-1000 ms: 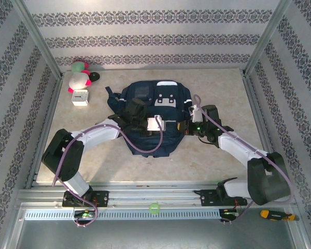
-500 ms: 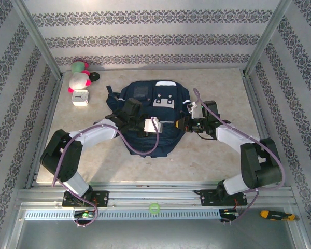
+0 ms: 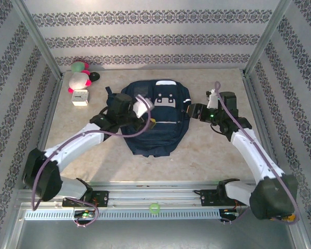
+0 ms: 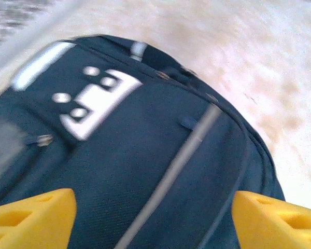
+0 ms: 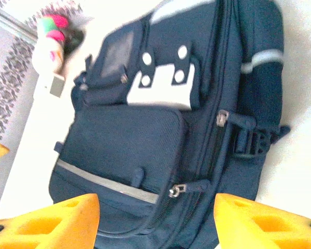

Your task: Pack the student bag

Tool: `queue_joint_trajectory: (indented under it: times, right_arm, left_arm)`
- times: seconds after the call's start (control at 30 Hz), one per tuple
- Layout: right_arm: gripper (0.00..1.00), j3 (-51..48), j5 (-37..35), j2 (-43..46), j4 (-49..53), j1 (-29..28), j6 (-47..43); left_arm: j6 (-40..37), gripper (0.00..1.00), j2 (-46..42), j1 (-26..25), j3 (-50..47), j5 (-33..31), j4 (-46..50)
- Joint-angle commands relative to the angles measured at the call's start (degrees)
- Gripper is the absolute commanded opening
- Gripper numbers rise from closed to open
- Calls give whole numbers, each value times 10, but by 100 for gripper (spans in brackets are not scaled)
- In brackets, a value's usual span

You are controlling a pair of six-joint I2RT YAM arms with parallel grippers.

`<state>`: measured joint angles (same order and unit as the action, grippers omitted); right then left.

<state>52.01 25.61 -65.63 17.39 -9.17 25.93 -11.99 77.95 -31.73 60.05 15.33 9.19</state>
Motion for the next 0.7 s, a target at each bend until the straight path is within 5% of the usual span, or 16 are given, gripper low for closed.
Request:
queue_joint_trajectory:
  times: [0.0, 0.3, 0.4, 0.67]
  right_arm:
    - [60, 9, -47, 0, 58, -35, 28]
    - [60, -32, -132, -127, -23, -164, 83]
    - [58, -90, -148, -178, -122, -182, 126]
    - [57, -109, -193, -299, -171, -188, 147]
  left_arm:
    - [194, 81, -38, 28, 17, -140, 64]
    - [342, 77, 6, 76, -80, -88, 45]
    - [378, 74, 55, 76, -131, -89, -10]
    - [403, 71, 167, 72, -155, -98, -45]
